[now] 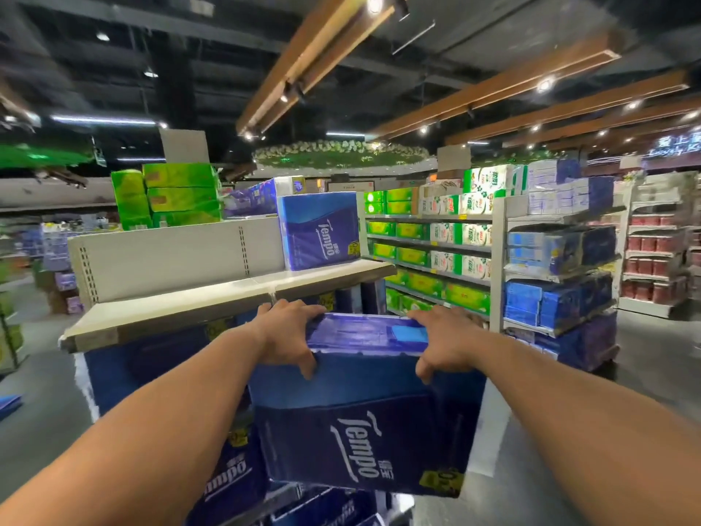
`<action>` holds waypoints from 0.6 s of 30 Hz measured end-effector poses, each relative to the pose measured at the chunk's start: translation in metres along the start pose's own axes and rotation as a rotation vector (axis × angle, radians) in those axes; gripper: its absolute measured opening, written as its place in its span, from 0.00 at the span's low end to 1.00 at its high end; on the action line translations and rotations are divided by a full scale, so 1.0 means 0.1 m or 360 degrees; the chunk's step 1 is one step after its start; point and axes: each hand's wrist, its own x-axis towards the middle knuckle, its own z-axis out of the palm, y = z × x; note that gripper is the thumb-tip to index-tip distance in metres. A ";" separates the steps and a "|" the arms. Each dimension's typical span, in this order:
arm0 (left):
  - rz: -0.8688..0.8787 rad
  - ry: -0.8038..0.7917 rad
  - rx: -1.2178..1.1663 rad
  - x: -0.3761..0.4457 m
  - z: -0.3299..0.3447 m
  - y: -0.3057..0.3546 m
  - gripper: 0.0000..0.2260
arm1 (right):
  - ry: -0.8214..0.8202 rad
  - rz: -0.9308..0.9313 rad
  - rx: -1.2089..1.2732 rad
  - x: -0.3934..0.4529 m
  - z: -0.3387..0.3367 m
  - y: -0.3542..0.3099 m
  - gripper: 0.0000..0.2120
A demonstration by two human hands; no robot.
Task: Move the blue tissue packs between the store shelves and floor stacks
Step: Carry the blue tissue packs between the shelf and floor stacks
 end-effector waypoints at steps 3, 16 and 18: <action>-0.0052 0.0031 -0.0025 0.43 -0.08 -0.02 0.48 | 0.0005 -0.0068 0.0002 0.51 -0.12 0.20 0.56; -0.0430 0.0983 0.0367 1.73 -1.22 -0.25 0.55 | 0.0851 -0.0599 -0.0258 2.58 -1.73 0.40 0.58; -0.0440 0.1137 0.0502 1.83 -1.28 -0.39 0.51 | 0.1034 -0.0661 -0.0239 2.83 -1.74 0.33 0.57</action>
